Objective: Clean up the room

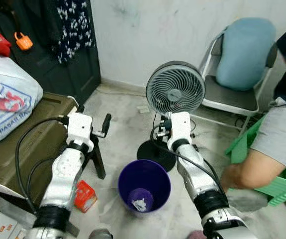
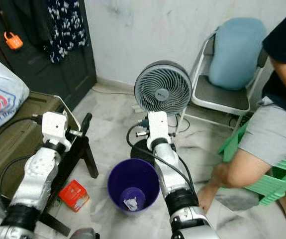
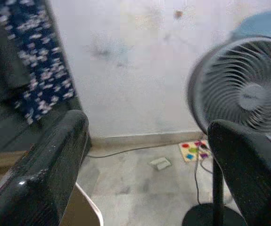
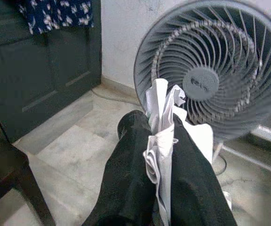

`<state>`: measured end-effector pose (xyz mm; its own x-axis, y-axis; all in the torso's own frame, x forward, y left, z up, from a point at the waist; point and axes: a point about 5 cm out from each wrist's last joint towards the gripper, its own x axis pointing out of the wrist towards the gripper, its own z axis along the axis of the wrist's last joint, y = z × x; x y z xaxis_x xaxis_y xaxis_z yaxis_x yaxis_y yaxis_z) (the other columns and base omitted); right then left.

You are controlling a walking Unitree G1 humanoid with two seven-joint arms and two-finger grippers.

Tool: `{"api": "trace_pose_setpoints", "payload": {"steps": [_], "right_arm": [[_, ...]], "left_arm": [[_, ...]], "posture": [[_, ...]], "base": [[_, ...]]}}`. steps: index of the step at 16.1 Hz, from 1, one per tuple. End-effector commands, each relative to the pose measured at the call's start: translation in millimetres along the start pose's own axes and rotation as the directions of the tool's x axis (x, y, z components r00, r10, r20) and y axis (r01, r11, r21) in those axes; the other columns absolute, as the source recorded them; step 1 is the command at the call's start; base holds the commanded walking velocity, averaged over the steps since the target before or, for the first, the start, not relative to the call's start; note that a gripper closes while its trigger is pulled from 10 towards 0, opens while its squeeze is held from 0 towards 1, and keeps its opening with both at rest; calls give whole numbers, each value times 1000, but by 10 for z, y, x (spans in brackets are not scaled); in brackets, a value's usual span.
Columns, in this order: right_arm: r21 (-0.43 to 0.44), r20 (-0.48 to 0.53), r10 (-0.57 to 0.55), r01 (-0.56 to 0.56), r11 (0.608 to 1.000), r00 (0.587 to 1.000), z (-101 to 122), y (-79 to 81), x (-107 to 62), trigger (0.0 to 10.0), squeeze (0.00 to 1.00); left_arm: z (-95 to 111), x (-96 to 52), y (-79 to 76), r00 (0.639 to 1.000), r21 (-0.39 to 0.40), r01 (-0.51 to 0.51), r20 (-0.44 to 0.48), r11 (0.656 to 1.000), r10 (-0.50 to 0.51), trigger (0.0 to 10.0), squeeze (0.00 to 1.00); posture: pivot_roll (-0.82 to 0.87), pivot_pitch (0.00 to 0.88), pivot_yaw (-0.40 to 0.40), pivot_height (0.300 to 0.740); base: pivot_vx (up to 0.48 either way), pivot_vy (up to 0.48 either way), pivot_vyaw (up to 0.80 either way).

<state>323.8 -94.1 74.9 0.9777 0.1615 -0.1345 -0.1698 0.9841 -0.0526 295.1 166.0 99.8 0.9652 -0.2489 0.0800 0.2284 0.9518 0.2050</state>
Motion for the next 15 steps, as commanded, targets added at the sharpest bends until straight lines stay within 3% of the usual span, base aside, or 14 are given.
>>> {"api": "trace_pose_setpoints", "payload": {"steps": [1, 4, 7, 8, 12, 15], "right_arm": [[0, -58, -33, 33, 999, 998, -63, -22, 17, 10000, 0], [35, -195, -140, 149, 988, 971, -253, -129, -1, 10000, 0], [5, -253, -186, 194, 981, 949, -369, -178, -40, 10000, 0], [2, -268, -198, 206, 978, 943, -404, -178, -55, 10000, 0], [-9, -314, -252, 263, 965, 915, -523, -204, -96, 10000, 0], [-5, -355, -274, 291, 957, 894, -581, -223, -85, 10000, 0]], "left_arm": [[-59, -84, -2, 998, 33, 60, -28, 998, -59, 10000, 0], [-89, -241, -62, 969, 27, 241, -65, 970, -239, 10000, 0], [-68, -381, -202, 907, 15, 413, -99, 910, -410, 10000, 0], [-50, -418, -212, 898, 33, 432, -102, 901, -427, 10000, 0], [-17, -595, -153, 924, 24, 366, -129, 930, -360, 10000, 0], [16, -800, -260, 881, 63, 459, -165, 886, -444, 10000, 0]], "posture": [[131, 0, -10, 740], [144, 0, 8, 740], [147, 0, 30, 740], [153, 0, 40, 740], [189, 0, 81, 740], [239, 9, 96, 740]], "base": [[0, 0, 0], [0, 0, 0], [0, 0, 0], [0, 0, 0], [0, 0, 0], [0, 0, 0]]}}
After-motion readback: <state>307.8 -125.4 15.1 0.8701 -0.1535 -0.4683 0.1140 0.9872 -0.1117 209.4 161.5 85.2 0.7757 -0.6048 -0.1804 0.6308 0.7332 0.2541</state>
